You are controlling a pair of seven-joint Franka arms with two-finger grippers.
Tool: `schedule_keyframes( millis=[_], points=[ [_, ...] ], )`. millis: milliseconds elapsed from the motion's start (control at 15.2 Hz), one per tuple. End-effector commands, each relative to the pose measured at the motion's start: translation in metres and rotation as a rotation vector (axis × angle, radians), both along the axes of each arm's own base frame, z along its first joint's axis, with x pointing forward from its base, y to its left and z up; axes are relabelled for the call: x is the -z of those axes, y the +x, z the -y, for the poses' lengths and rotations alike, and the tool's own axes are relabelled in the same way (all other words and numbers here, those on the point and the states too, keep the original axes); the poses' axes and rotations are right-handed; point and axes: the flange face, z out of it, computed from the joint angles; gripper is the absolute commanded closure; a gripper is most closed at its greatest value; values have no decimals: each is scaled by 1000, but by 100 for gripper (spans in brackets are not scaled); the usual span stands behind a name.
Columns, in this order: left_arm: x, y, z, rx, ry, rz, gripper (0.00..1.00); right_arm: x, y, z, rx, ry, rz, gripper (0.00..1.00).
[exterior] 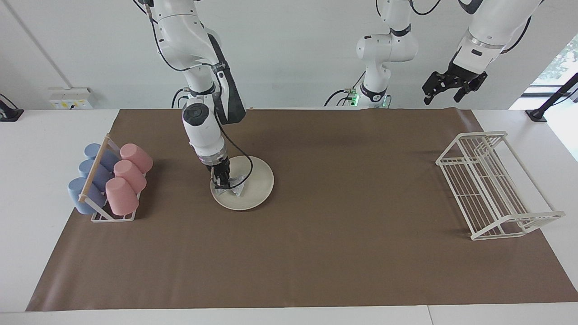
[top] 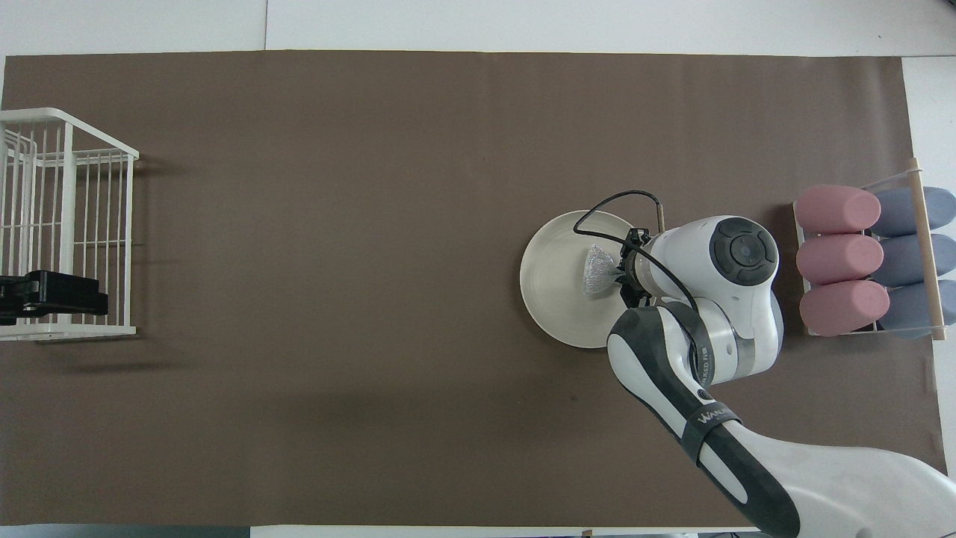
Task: Wipe plate with sponge
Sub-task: 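Rub the sponge in circles across the plate with the right gripper, then keep rubbing the sponge over the plate surface with the right gripper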
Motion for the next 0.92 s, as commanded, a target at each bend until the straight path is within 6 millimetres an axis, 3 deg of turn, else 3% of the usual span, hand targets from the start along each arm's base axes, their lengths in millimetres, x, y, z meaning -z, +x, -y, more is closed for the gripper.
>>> schedule_keyframes(
  millis=[0, 657, 855],
  points=[
    [-7, -3, -1, -14, 6, 11, 0, 23, -5, -18, 7, -21, -16, 100],
    [-6, -7, 3, -20, -35, 4, 0, 0, -6, -97, 84, 39, 56, 100],
    [-6, -7, 2, -23, -36, 4, 0, 0, -7, -99, 84, 41, 57, 100]
  ],
)
